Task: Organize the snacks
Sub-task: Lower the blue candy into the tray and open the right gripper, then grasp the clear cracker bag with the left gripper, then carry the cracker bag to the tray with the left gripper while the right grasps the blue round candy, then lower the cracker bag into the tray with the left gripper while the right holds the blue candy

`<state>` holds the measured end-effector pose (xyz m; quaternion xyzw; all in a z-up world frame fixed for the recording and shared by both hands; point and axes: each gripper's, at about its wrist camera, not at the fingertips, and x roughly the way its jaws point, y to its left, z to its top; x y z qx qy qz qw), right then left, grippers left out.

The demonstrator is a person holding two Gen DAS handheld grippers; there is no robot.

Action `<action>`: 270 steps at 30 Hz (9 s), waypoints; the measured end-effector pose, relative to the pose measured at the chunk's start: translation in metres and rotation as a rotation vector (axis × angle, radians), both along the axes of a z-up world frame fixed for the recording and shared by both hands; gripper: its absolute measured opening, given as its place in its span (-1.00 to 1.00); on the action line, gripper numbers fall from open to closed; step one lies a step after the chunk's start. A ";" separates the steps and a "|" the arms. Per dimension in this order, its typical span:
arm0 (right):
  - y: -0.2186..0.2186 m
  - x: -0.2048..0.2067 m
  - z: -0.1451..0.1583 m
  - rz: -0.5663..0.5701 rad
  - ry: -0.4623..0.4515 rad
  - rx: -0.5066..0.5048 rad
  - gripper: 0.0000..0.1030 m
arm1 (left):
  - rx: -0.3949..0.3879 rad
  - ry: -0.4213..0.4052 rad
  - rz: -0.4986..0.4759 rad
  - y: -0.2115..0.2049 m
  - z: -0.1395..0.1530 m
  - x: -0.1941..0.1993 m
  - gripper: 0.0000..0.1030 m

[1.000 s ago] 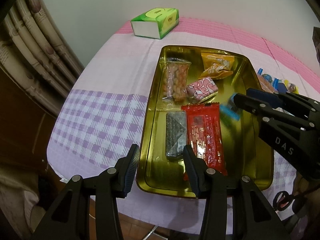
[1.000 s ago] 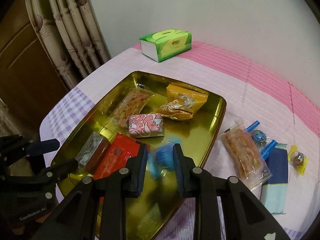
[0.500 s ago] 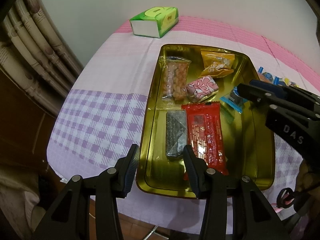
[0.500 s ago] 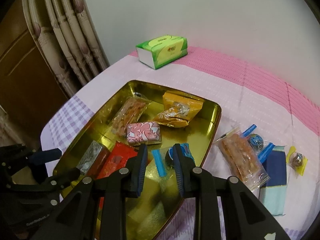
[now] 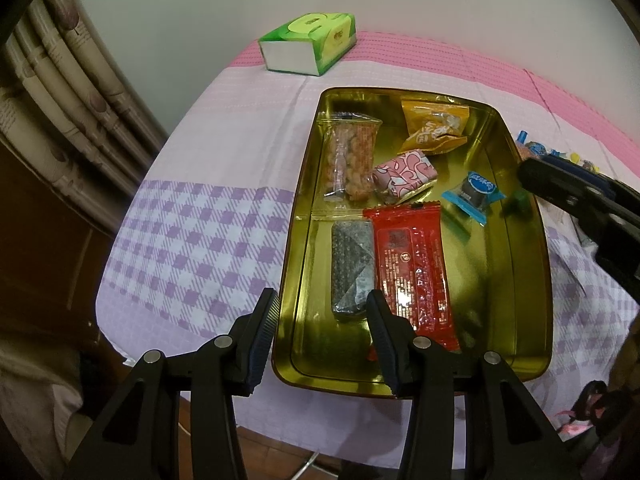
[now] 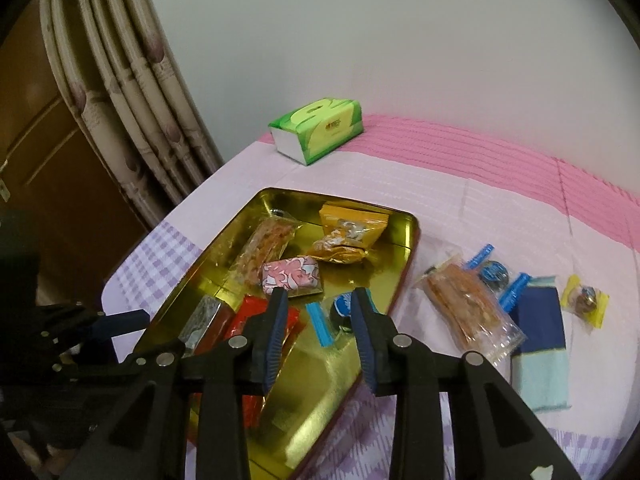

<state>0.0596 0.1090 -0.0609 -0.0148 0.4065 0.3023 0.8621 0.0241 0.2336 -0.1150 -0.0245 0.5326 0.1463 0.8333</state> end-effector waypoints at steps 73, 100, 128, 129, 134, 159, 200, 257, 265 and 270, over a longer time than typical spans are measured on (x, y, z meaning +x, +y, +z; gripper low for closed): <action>-0.297 -0.023 -0.069 -0.495 0.053 0.180 0.71 | -0.358 0.276 -0.112 -0.167 -0.017 0.180 0.15; -0.305 -0.025 -0.068 -0.481 0.064 0.266 0.78 | -0.202 0.307 -0.258 -0.178 -0.052 0.151 -0.28; -0.291 -0.020 -0.069 -0.471 0.063 0.211 0.92 | -0.313 0.083 -0.331 -0.157 0.012 0.071 -0.30; -0.290 -0.020 -0.069 -0.470 0.062 0.203 0.93 | -0.328 0.075 -0.326 -0.154 0.016 0.065 -0.30; -0.284 -0.019 -0.068 -0.462 0.060 0.162 0.98 | -0.366 0.029 -0.307 -0.119 0.037 0.040 -0.29; -0.078 0.078 -0.008 0.192 -0.040 -0.315 0.09 | -0.388 -0.055 -0.226 -0.037 0.042 0.011 -0.29; -0.126 -0.070 0.007 0.022 -0.020 0.046 -0.53 | -0.296 -0.069 -0.225 -0.034 0.028 0.014 -0.29; -0.123 -0.090 0.012 0.014 -0.012 0.051 -0.51 | -0.221 0.023 -0.293 -0.031 -0.012 0.038 -0.28; -0.123 -0.091 0.014 0.012 -0.013 0.051 -0.51 | -0.193 0.018 -0.324 -0.039 -0.013 0.038 -0.28; -0.122 -0.091 0.013 0.012 -0.013 0.052 -0.51 | -0.173 0.007 -0.334 -0.043 -0.012 0.037 -0.28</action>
